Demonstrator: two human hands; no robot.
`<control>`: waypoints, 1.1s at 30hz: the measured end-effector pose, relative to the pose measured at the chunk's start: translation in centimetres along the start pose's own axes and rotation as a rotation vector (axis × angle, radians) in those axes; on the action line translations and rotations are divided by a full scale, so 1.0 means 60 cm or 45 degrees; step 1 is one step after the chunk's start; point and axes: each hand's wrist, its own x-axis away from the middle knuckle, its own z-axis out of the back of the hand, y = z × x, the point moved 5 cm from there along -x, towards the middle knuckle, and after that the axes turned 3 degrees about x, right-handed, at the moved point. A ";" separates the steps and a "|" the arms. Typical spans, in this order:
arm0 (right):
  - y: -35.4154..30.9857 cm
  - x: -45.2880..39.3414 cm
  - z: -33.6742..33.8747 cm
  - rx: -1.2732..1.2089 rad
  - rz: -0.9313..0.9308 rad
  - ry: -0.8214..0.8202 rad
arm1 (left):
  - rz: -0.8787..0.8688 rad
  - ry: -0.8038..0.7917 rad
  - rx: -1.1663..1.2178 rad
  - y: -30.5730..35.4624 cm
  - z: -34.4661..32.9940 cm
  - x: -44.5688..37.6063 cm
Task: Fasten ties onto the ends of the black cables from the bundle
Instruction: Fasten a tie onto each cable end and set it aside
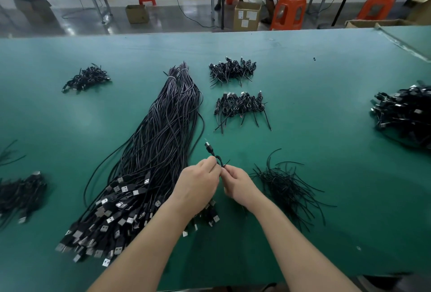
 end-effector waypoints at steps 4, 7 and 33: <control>-0.007 0.001 0.005 0.053 -0.015 -0.085 | -0.082 -0.038 0.021 -0.003 -0.006 0.001; -0.011 0.000 0.002 0.159 -0.003 -0.123 | -0.075 -0.070 0.074 -0.011 -0.007 0.002; 0.014 0.004 -0.003 0.432 0.151 0.166 | 0.726 -0.239 0.736 -0.030 -0.048 -0.004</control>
